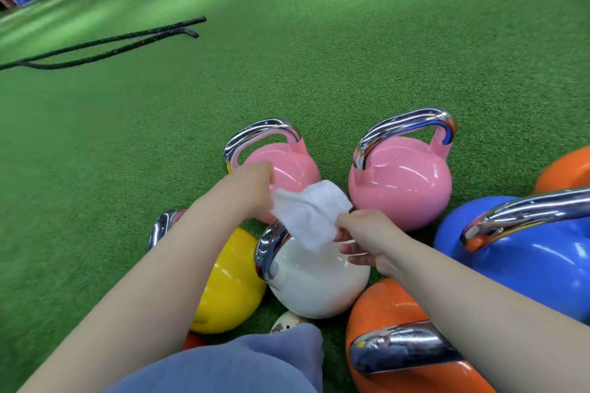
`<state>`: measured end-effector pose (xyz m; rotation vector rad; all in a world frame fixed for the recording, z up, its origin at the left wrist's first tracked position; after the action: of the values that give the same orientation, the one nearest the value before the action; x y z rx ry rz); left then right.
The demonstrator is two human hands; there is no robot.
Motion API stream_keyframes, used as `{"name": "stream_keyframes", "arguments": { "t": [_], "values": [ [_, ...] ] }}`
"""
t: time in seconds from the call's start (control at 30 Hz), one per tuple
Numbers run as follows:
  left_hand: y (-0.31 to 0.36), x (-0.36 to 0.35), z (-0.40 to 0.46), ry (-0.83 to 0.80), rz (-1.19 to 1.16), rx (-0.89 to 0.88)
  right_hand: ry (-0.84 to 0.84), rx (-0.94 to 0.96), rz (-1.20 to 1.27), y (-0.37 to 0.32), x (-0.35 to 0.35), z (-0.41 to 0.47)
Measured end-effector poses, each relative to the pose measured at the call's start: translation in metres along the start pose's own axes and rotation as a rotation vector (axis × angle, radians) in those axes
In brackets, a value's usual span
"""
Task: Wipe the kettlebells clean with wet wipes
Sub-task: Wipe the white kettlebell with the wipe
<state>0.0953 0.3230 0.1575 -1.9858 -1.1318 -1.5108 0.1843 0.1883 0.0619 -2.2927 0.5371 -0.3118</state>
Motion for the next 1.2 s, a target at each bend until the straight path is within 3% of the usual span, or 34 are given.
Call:
{"name": "stream_keyframes", "arguments": {
  "t": [0.1,0.23,0.33,0.5,0.63,0.77,0.87,0.93,1.0,1.2],
  "values": [
    [0.025,-0.007,0.005,0.139,0.131,-0.124,-0.035,0.012,-0.041,0.000,-0.003,-0.001],
    [0.067,-0.055,0.021,-0.011,0.278,-0.186,-0.018,-0.019,-0.078,0.005,-0.001,0.002],
    [0.077,-0.072,0.035,-0.018,0.346,-0.217,0.018,-0.032,-0.067,0.006,0.001,0.006],
    [0.072,-0.061,0.041,-0.128,0.295,-0.245,0.046,-0.024,-0.085,0.007,0.004,0.008],
    [0.051,-0.053,0.038,-0.376,0.024,-0.128,0.047,-0.005,-0.122,0.006,0.003,0.011],
    [0.020,-0.061,0.025,-0.679,-0.764,0.190,0.038,-0.001,-0.144,0.006,0.002,0.013],
    [-0.005,-0.076,0.016,-0.900,-1.149,0.192,0.029,0.003,-0.154,0.007,0.001,0.016],
    [-0.018,-0.083,0.011,-0.922,-1.183,0.148,0.021,0.006,-0.165,0.008,0.000,0.017],
    [-0.027,-0.088,0.010,-0.774,-1.090,0.081,0.010,0.008,-0.188,0.008,-0.001,0.018],
    [-0.026,-0.086,-0.014,0.211,-0.451,-0.083,-0.016,0.079,-0.371,0.007,-0.008,0.015]
  ]
}}
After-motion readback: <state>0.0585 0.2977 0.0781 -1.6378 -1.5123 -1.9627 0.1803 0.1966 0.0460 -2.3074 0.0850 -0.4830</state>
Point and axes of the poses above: each hand's wrist, its own z-axis towards the middle knuckle, its own x-axis out of the back of the hand, y = z × x, the point moved 3 cm from there along z, towards the middle knuckle, and after that the axes turned 8 degrees about -z, right-handed, at the moved point
